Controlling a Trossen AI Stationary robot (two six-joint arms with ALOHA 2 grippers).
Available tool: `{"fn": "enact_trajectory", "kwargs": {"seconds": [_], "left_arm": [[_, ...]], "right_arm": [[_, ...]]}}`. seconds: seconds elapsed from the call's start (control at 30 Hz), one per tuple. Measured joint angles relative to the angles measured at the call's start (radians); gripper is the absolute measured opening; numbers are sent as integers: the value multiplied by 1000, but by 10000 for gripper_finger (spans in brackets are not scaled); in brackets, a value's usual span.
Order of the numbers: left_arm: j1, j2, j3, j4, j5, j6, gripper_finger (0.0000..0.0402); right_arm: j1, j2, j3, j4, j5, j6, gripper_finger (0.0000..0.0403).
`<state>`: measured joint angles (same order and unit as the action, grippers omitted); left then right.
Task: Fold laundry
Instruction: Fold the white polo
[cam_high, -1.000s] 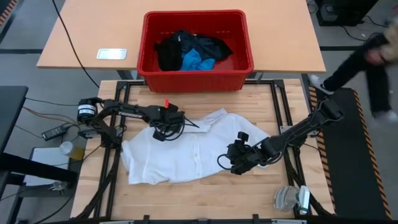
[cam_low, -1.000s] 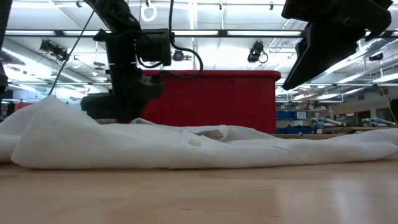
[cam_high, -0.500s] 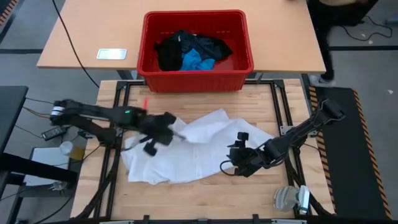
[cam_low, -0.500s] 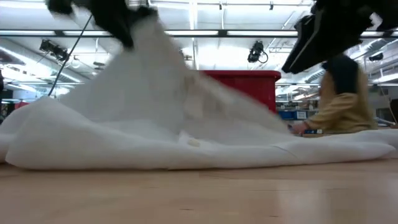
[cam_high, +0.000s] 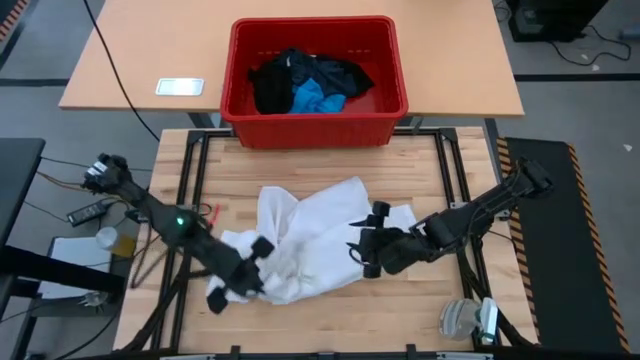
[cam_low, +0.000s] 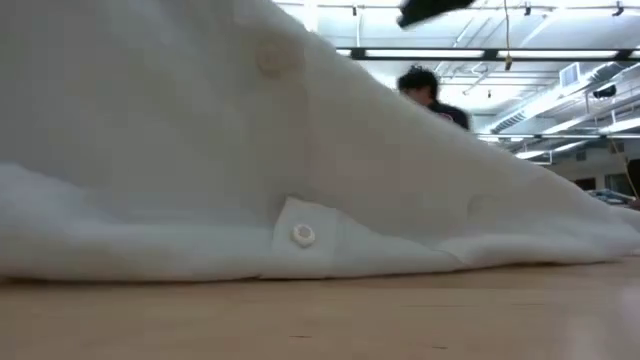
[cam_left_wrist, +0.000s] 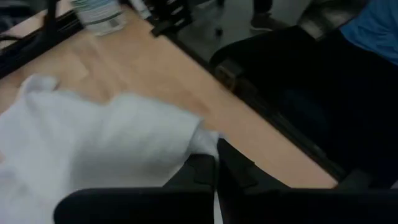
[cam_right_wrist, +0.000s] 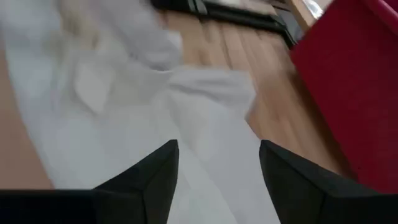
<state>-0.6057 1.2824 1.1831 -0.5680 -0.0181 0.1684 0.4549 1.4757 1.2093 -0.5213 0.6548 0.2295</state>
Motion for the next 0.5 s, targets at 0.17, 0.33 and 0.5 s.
{"fn": "enact_trajectory", "kwargs": {"seconds": [0.17, 0.33, 0.5], "left_arm": [[-59, 125, 0, 85, 0, 0, 2], [-99, 214, 0, 105, 59, -32, 2], [-125, 262, 0, 153, 101, -50, 2]], "right_arm": [[-77, 91, 2, 55, -96, -45, 217], [-147, 205, 1, 5, -70, -17, 210], [-238, 323, 1, -3, -81, 15, 209]]}}
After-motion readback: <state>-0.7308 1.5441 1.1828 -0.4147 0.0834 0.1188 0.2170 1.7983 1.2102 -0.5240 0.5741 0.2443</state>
